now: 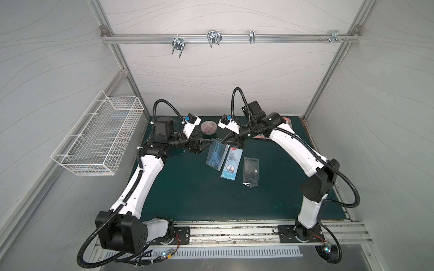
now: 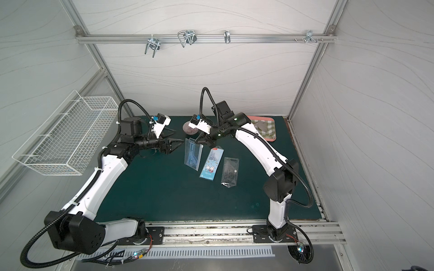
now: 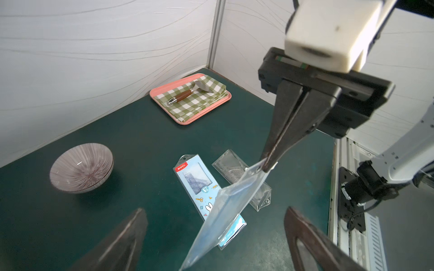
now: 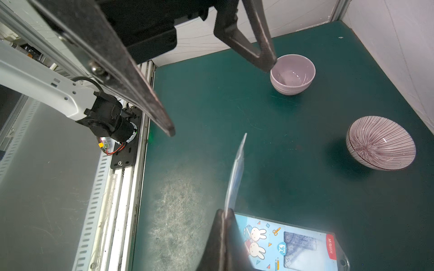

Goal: Open the ruler set and take out the ruler
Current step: Pick up the ruler set bag from the center of the board.

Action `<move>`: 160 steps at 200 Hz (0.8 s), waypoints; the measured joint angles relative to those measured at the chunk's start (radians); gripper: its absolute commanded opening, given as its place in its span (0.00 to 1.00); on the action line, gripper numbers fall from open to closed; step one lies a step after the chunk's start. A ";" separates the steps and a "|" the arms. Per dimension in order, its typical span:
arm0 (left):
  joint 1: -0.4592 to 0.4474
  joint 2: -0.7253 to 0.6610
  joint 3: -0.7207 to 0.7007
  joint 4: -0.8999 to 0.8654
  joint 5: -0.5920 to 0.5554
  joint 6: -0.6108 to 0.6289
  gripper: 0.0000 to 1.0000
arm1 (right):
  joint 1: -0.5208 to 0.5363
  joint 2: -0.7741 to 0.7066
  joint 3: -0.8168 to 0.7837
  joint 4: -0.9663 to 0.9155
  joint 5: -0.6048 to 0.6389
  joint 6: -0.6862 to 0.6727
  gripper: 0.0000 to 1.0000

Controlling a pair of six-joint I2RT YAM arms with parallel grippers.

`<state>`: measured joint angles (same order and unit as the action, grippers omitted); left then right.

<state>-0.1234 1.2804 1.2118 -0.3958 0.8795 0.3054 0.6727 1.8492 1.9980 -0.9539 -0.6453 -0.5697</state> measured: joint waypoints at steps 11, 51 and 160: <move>0.000 0.017 0.014 -0.001 0.029 0.024 0.93 | 0.000 0.000 0.015 -0.023 0.001 -0.014 0.00; -0.001 0.069 0.057 -0.007 0.131 0.087 0.92 | 0.000 0.000 0.050 -0.068 0.005 -0.046 0.00; -0.057 0.150 0.082 -0.041 0.169 0.236 0.88 | 0.000 0.027 0.101 -0.078 -0.006 -0.067 0.00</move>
<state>-0.1806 1.4303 1.2934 -0.4366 1.0489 0.5415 0.6727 1.8759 2.0991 -1.0321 -0.6518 -0.6369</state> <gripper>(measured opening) 0.879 0.047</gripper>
